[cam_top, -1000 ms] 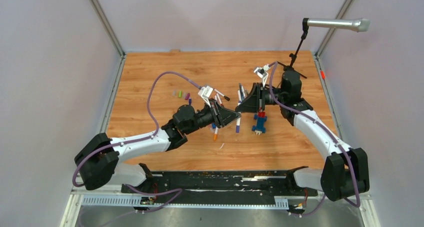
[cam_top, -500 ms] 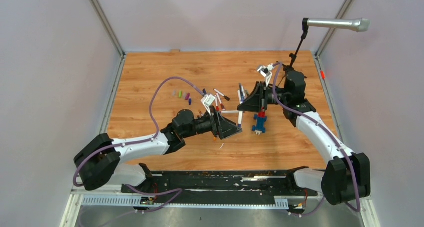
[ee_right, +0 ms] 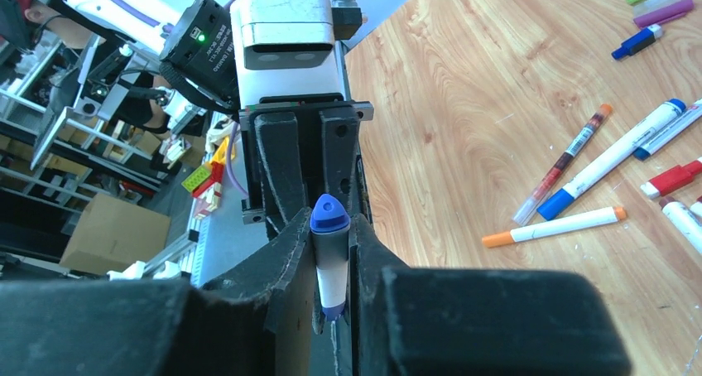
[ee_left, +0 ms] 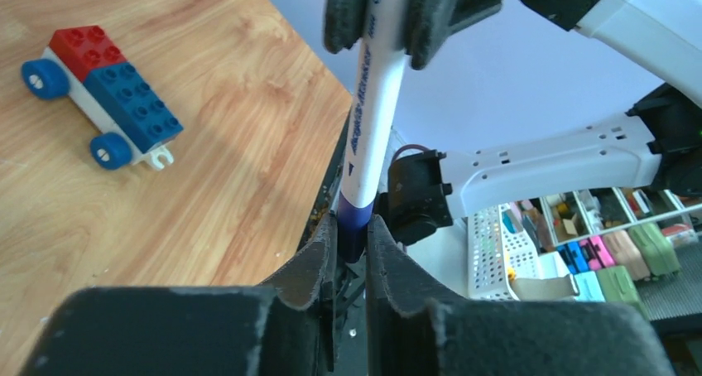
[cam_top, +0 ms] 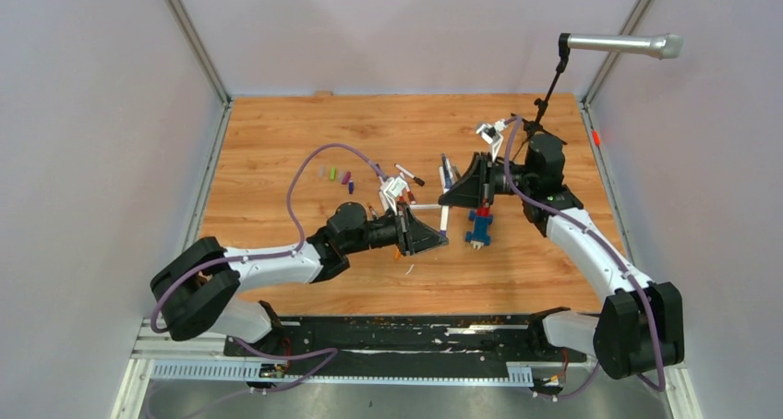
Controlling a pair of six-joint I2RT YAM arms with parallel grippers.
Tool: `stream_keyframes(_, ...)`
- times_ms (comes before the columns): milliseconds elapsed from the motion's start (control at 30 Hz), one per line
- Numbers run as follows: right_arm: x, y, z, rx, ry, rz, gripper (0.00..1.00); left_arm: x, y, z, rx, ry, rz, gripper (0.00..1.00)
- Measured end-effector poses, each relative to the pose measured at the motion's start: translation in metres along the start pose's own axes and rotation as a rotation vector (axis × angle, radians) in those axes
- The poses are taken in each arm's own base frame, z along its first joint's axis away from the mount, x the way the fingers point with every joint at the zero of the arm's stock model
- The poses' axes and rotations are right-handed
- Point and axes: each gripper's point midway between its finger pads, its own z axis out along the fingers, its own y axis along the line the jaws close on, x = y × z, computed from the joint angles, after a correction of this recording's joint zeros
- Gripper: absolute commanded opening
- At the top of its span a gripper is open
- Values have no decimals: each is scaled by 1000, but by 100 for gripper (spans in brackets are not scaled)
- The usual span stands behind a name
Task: Open the pen caps
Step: Open the pen cap from the pen.
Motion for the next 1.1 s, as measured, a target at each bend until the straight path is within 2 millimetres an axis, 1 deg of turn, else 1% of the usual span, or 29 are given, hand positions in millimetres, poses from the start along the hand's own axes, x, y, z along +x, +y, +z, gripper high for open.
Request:
stream_keyframes(33, 0, 0, 0, 1, -2, -2, 0, 0, -2, 1, 9, 4, 6, 0)
stream_keyframes(333, -4, -5, -2, 5, 10, 46, 0, 1, -5, 7, 50, 7, 7, 0)
stream_keyframes(433, -16, -12, 1, 10, 38, 55, 0, -8, -2, 9, 53, -25, 8, 0)
stream_keyframes(533, -35, -17, 6, 19, 55, 49, 0, -25, 0, 9, 50, -90, 22, 0)
stream_keyframes(700, -64, -17, 14, 18, 65, 44, 0, -52, -4, 9, 58, -206, 49, 0)
stream_keyframes(767, -72, -16, 17, 14, 67, 39, 0, -59, -3, 7, 56, -241, 52, 0)
stream_keyframes(867, -77, -17, 18, 22, 71, 44, 0, -63, -1, 5, 60, -277, 49, 0)
stream_keyframes(1100, -81, -24, 18, 76, 77, 51, 0, -64, 4, 7, 97, -323, 12, 0)
